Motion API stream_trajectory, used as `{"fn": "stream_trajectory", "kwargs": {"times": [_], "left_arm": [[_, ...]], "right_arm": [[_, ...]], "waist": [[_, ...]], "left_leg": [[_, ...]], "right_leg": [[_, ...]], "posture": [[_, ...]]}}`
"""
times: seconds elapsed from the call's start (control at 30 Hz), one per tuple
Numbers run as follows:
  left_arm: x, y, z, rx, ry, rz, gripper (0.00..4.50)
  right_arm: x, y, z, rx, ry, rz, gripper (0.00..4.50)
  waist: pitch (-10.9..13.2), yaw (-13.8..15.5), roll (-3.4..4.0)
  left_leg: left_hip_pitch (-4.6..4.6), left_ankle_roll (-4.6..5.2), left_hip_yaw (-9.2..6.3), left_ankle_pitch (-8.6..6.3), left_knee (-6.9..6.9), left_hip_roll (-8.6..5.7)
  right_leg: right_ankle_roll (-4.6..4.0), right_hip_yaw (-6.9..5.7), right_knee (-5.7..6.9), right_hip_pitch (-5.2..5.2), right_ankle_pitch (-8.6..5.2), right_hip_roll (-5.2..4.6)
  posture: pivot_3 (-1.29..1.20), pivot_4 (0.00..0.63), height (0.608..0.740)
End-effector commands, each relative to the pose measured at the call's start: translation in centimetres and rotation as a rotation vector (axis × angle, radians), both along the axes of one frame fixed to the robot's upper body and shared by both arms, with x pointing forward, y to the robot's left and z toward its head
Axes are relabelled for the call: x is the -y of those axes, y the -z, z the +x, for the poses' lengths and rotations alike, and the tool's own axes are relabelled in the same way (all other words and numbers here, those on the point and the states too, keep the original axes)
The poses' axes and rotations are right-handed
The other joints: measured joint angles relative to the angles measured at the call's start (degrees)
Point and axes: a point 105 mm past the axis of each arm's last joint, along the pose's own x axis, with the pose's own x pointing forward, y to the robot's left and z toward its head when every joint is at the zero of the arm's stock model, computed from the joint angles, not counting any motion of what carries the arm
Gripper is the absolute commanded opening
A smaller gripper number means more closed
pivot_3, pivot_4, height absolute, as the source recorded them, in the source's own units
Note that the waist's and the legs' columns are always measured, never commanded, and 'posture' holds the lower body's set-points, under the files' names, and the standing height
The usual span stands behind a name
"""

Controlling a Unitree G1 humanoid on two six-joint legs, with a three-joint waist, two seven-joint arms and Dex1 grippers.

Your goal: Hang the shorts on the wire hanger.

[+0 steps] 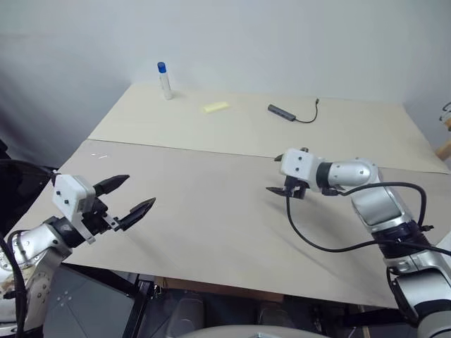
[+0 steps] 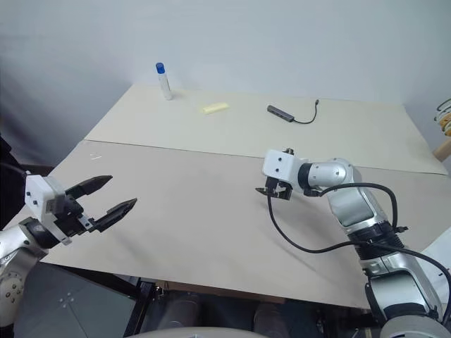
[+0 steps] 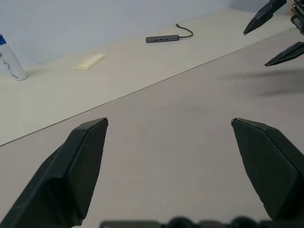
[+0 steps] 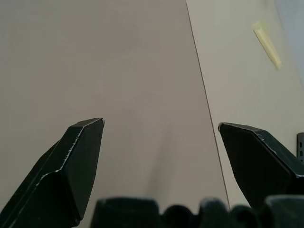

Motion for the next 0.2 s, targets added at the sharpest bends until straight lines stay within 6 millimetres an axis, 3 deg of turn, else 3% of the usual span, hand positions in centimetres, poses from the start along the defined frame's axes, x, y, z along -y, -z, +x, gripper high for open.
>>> {"fn": "stream_trajectory", "kwargs": {"times": [0.03, 0.2], "left_arm": [[0.79, -0.85, 0.45, 0.043, 0.031, 0.043, 4.50], [1.37, -0.92, 0.94, 0.034, 0.082, 0.032, 4.50]], "right_arm": [[0.41, -0.88, 0.02, 0.043, 0.024, -0.008, 4.49], [1.24, -0.38, -0.08, 0.040, 0.085, -0.014, 4.49]], "waist": [[0.0, 0.2, -0.05], [0.0, 0.2, -0.11]], "left_leg": [[0.00, 0.00, 0.00, 0.00, 0.00, 0.00], [-0.08, -0.01, 0.01, 0.00, 0.00, -0.01]], "right_leg": [[0.00, 0.00, 0.00, 0.00, 0.00, 0.00], [0.00, -0.02, -0.01, -0.06, 0.00, 0.00]], "posture": [[0.25, 0.000, 0.740], [0.22, 0.000, 0.740]]}}
